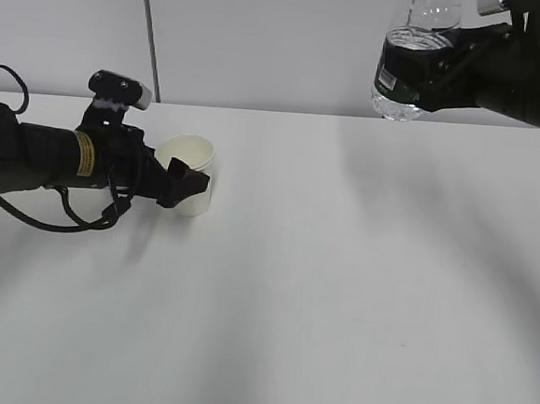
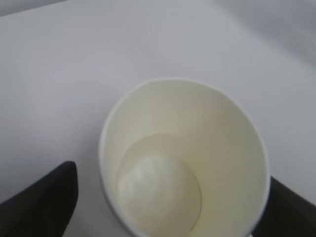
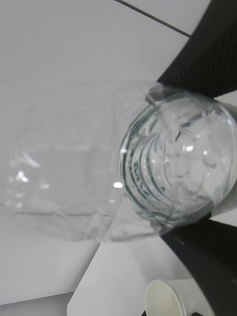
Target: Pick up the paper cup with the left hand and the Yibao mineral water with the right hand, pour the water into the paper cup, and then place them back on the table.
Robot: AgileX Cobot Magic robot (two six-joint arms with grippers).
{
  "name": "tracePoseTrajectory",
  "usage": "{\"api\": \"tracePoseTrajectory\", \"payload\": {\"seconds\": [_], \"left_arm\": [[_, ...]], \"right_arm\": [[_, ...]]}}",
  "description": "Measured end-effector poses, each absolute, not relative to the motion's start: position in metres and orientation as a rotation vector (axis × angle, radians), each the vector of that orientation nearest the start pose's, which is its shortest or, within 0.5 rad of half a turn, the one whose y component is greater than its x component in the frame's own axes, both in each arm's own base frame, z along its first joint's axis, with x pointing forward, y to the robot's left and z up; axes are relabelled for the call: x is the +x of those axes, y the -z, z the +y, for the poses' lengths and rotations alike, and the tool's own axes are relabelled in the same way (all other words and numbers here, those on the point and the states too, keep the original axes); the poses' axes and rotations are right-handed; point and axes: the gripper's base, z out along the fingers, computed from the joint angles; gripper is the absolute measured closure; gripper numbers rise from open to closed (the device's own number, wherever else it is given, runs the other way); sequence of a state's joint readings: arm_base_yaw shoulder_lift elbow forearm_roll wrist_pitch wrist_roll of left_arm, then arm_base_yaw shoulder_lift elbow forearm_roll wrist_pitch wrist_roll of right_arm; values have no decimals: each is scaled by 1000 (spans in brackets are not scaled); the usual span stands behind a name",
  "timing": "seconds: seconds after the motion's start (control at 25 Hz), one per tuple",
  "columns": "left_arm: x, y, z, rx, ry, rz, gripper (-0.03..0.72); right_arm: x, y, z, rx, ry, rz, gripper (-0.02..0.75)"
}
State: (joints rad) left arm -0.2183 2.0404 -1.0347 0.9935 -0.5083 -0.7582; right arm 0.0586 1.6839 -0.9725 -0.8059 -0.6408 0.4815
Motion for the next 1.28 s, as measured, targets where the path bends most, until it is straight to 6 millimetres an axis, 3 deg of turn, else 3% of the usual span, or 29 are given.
{"api": "tracePoseTrajectory", "payload": {"seconds": [1.08, 1.28], "left_arm": [[378, -156, -122, 557, 531, 2061, 91], [375, -176, -120, 562, 511, 2034, 95]], "right_arm": [[365, -257, 60, -465, -340, 1668, 238], [364, -255, 61, -471, -355, 1690, 238]]}}
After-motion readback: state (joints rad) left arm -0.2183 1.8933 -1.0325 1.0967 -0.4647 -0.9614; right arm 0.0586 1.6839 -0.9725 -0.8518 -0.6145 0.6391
